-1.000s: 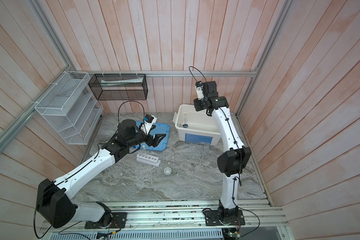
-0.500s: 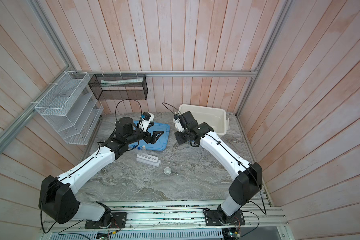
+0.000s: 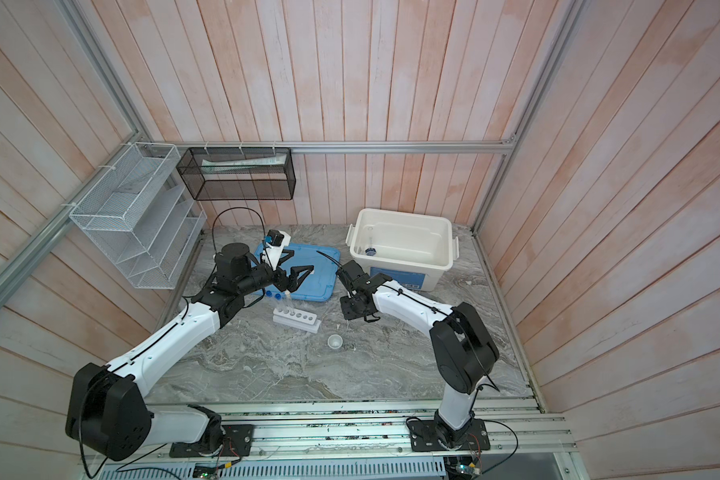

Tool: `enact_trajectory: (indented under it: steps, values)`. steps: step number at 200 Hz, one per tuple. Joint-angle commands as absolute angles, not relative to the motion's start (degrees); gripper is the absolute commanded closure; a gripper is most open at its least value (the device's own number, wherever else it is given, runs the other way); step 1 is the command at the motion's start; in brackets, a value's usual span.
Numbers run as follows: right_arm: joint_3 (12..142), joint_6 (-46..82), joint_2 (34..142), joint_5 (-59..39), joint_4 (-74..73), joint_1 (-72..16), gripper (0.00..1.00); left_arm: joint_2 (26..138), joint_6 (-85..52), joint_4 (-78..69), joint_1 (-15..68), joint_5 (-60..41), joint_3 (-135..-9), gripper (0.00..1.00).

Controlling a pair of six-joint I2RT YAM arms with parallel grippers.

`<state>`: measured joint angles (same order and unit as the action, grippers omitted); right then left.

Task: Organize the chemistry lab equipment
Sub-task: 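Withdraw right gripper from the bin toward the clear glass petri dish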

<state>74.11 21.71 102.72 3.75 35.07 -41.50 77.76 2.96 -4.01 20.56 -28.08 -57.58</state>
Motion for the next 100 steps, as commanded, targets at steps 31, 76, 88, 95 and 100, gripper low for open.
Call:
enact_trajectory:
  steps: [31,76,88,95,100]
  values:
    - [74.79,21.22,106.21,0.92,32.53,-42.1,0.67,75.5,1.05,-5.1,20.3,-28.79,-55.37,0.1]
    - [76.71,19.56,109.02,0.32,33.4,-42.53,0.71,75.76,0.66,-4.56,20.29,-28.48,-55.73,0.1]
    - [76.75,19.29,109.45,0.12,33.23,-42.54,0.72,76.02,0.44,-4.48,20.3,-28.63,-55.94,0.1]
    - [76.82,19.16,109.72,0.03,33.22,-42.54,0.72,76.15,0.31,-4.46,20.3,-28.67,-56.07,0.1]
    - [76.99,19.07,109.92,0.05,33.31,-42.54,0.73,76.24,0.27,-4.44,20.3,-28.75,-56.15,0.1]
